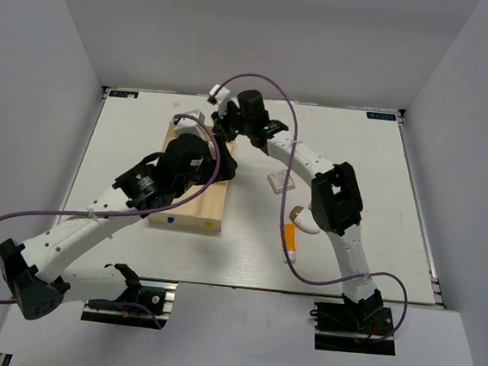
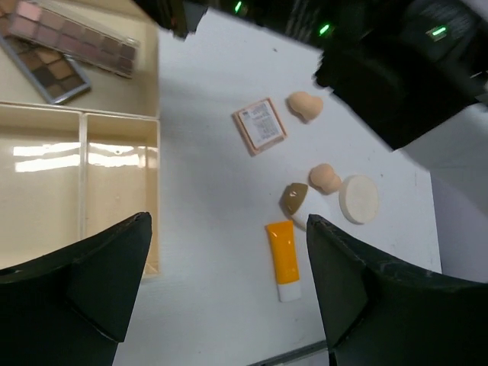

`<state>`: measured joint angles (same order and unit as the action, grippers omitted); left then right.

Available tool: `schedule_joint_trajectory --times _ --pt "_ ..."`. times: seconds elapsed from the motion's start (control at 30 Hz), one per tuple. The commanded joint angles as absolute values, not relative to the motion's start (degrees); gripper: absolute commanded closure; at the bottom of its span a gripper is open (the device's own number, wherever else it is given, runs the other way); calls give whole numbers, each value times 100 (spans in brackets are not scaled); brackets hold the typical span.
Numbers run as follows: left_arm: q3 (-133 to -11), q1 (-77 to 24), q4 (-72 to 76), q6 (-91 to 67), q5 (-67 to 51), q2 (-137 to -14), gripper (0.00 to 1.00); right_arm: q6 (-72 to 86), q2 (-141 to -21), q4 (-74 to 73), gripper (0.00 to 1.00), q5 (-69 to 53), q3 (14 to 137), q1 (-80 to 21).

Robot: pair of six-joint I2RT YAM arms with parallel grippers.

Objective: Organize the makeup

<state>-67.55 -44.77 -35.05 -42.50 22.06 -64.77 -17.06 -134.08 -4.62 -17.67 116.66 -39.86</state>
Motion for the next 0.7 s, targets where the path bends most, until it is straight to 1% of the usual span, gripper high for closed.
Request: schedule_joint_trajectory --times 0.0,0.07,0.1,0.13,0.17,0.2,0.23,0.27,0.3,0.33,0.37,0.4,0.43,0.47,0.5,0.53,0.57,0.6,0.63,0.67 --pt "-6987 -4518 -3042 -4035 1531 -6774 9 -1179 -12341 -500 84 -1390 11445 -3369" --pt "-7092 -4518 -2901 -3999 1284 -7030 17 -932 -12007 -780 100 -1240 11216 -3034" --pt "-7162 -4518 -2900 -3982 1040 -7179 21 -888 -11893 -887 100 -1222 11102 -2823" --pt "-7337 -4518 -2909 -3981 941 -7564 32 -809 -11665 -1018 100 -1213 10857 -2726" --pt "-7443 -4518 -3031 -3990 784 -7767 39 -765 -11533 -1220 100 -1152 10698 -2350" --pt "-7592 -4518 -3119 -4042 704 -8239 45 -730 -11436 -1326 100 -1117 10392 -2225" --pt "-7907 -4518 -3294 -4078 634 -8488 60 -686 -11217 -1414 100 -1081 10267 -1989" --pt "-8093 -4518 -3409 -4148 589 -8743 64 -659 -11128 -1693 87 -1072 10153 -1882" --pt "-8243 -4518 -3480 -4279 484 -8980 65 -633 -11040 -1870 81 -1107 10073 -1524" --pt "-8392 -4518 -3628 -4376 449 -9470 67 -572 -10830 -1985 74 -1186 9846 -1399" --pt "-8707 -4518 -3717 -4534 422 -9701 66 -519 -10715 -2099 61 -1343 9696 -1276" --pt "-8832 -4518 -3735 -4753 335 -9912 62 -475 -10601 -2240 57 -1414 9538 -1170" --pt "-8964 -4518 -3831 -4851 308 -10358 58 -440 -10347 -2285 52 -1493 9214 -830" --pt "-9278 -4518 -3936 -4999 308 -10597 47 -379 -10232 -2329 43 -1607 9054 -748" --pt "-9447 -4518 -4007 -5192 299 -10835 42 -352 -10109 -2407 41 -1661 8896 -564" --pt "-9666 -4518 -4304 -5264 299 -11081 37 -317 -9899 -2434 36 -1705 8747 -415" --pt "-9946 -4518 -4507 -5395 351 -11622 30 -290 -9775 -2435 35 -1775 8441 -291" --pt "-10497 -4518 -4674 -5501 360 -11889 28 -281 -9539 -2400 34 -1828 8264 -220" --pt "-10799 -4518 -4867 -5589 421 -12153 26 -273 -9423 -2365 34 -1872 8096 -176" --pt "-11115 -4518 -5356 -5703 448 -12677 24 -272 -9309 -2312 33 -1916 7782 -63"
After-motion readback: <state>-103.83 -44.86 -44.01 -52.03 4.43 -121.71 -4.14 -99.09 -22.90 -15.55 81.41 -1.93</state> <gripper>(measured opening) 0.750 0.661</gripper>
